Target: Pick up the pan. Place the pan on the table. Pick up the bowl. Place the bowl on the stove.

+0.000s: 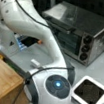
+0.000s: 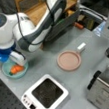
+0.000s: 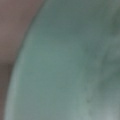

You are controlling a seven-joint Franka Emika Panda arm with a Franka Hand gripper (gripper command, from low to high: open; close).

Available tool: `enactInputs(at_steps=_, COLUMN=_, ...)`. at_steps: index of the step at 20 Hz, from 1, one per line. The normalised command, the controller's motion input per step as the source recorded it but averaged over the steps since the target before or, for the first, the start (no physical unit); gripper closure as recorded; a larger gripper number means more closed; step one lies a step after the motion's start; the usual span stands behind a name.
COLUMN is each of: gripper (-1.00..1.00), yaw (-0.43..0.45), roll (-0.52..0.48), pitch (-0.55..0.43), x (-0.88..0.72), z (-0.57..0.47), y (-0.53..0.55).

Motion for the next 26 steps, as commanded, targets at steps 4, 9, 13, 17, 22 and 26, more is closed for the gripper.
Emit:
enactInputs(at_steps=4, gripper=1.0, yaw=0.035, roll=0.154, pitch=0.018, x=0.13, z=0.06, y=-0.18)
enactInputs(at_steps=9, gripper=1.0, yaw=0.055, roll=0.163, pitch=0.009, x=0.11, z=0.06, y=-0.16)
enactInputs(at_steps=13, gripper=1.0, yaw=0.037, roll=0.186, pitch=0.008, x=0.09, z=0.06, y=-0.12)
enactInputs(at_steps=17, gripper=1.0, yaw=0.028, roll=0.191, pitch=0.006, x=0.06, z=0.08, y=-0.09)
enactInputs(at_steps=22, gripper=1.0, yaw=0.024, roll=0.202, pitch=0.005, x=0.03, z=0.07, y=-0.07)
enactInputs(at_steps=26, gripper=1.0, yaw=0.016, roll=0.212, pitch=-0.001, x=0.03, z=0.03, y=-0.04)
